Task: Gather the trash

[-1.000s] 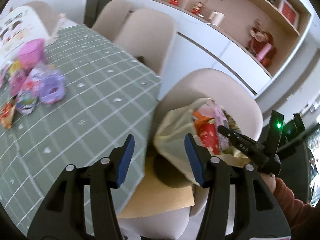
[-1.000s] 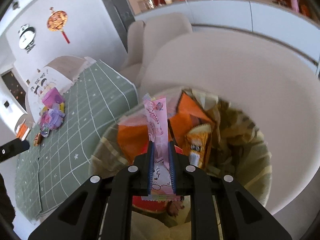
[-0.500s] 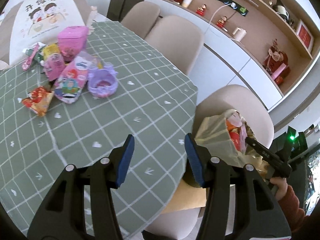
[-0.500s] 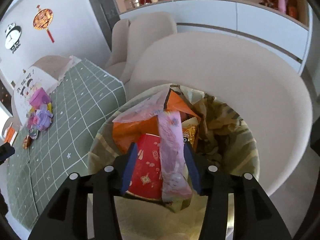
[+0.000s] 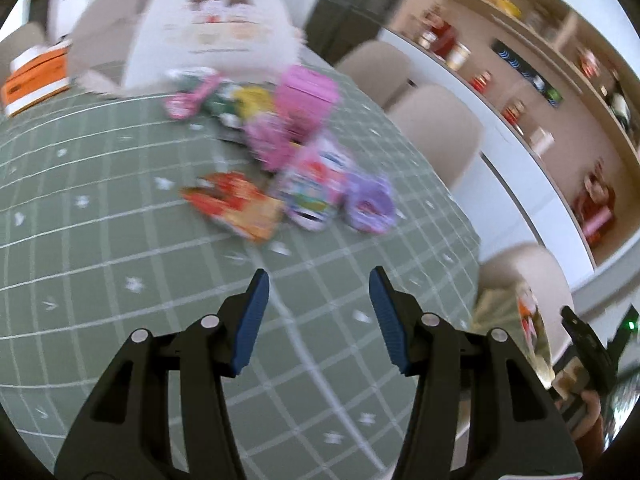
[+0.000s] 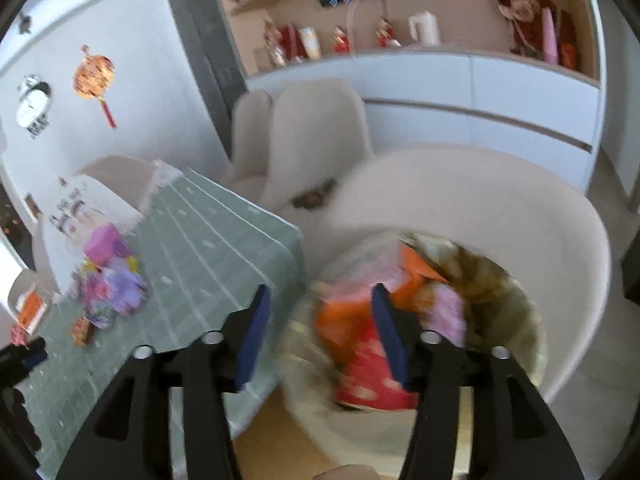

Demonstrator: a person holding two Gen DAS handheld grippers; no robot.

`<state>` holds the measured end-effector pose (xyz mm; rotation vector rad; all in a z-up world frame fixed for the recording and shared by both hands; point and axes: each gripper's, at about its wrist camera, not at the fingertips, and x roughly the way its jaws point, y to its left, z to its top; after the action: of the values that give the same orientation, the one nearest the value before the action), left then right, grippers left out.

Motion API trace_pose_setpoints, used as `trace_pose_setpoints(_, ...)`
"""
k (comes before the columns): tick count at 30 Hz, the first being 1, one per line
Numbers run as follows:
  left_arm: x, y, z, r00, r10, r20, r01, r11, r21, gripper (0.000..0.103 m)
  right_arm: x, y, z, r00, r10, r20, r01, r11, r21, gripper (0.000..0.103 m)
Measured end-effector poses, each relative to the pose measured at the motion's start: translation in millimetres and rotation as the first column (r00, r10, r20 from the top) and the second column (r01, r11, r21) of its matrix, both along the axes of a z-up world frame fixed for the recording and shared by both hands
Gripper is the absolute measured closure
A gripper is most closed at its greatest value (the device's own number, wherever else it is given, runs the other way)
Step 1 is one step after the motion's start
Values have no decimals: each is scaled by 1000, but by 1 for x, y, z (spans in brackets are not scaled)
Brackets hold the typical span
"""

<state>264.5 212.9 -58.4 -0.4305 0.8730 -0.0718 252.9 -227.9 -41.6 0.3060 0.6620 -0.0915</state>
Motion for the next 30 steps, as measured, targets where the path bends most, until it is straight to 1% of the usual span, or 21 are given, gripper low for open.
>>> trace_pose_setpoints(2, -1, 26, -1, 999, 44, 11, -44, 999, -5, 53, 5, 23, 8, 997, 43, 63, -44, 999, 4, 48)
trace_pose_setpoints(3, -2, 38, -2, 998, 60, 19, -60, 998, 0, 53, 7, 33, 10, 995, 65, 72, -66, 998, 2, 48)
trace_pose_setpoints(4, -1, 46, -3, 997, 68, 26, -68, 998, 4, 53, 12, 48, 14, 993, 103, 62, -103, 995, -8, 48)
trace_pose_setpoints(6, 1, 65, -5, 996, 78, 42, -78, 997, 13, 53, 26, 83, 17, 981, 192, 12, -191, 981, -28, 47)
trace_pose_setpoints(8, 9, 85, -8, 996, 75, 50, -76, 997, 11, 53, 32, 108, 17, 971, 241, -4, -241, 970, -23, 47)
trace_pose_setpoints(12, 38, 118, -10, 995, 45, 87, -49, 998, 39, 53, 43, 157, 13, 954, 294, -52, -297, 954, -46, 47)
trace_pose_setpoints(13, 49, 127, -10, 994, 30, 104, -35, 998, 50, 53, 45, 170, 9, 946, 317, -71, -320, 947, -39, 47)
trace_pose_setpoints(15, 71, 137, -10, 991, -2, 130, -8, 997, 77, 53, 47, 190, 5, 939, 332, -95, -337, 940, -52, 47)
trace_pose_setpoints(16, 90, 142, -10, 988, -36, 150, 20, 994, 105, 52, 47, 200, 2, 936, 333, -113, -343, 937, -74, 47)
trace_pose_setpoints(18, 116, 147, -12, 983, -88, 162, 65, 987, 144, 52, 51, 216, -5, 933, 323, -158, -342, 933, -115, 47)
trace_pose_setpoints(20, 150, 152, -18, 979, -140, 147, 114, 978, 175, 52, 54, 224, -13, 928, 317, -197, -345, 930, -128, 47)
trace_pose_setpoints(21, 169, 156, -24, 980, -148, 135, 121, 975, 187, 52, 54, 224, -17, 926, 314, -210, -345, 930, -130, 47)
trace_pose_setpoints(23, 193, 159, -33, 979, -172, 107, 148, 968, 204, 52, 55, 226, -27, 921, 303, -247, -342, 930, -136, 47)
trace_pose_setpoints(24, 205, 159, -39, 979, -185, 86, 161, 960, 230, 52, 55, 226, -31, 917, 300, -263, -344, 929, -138, 47)
trace_pose_setpoints(25, 212, 159, -43, 977, -200, 72, 176, 951, 256, 52, 53, 225, -35, 915, 298, -274, -345, 928, -141, 47)
trace_pose_setpoints(27, 226, 155, -52, 970, -239, 34, 215, 922, 320, 52, 51, 221, -43, 910, 284, -302, -340, 928, -151, 47)
trace_pose_setpoints(29, 235, 151, -61, 966, -258, -5, 243, 903, 355, 52, 52, 218, -51, 907, 274, -321, -332, 933, -141, 47)
trace_pose_setpoints(30, 238, 149, -64, 964, -267, -19, 256, 899, 354, 52, 53, 216, -55, 904, 270, -331, -326, 937, -126, 47)
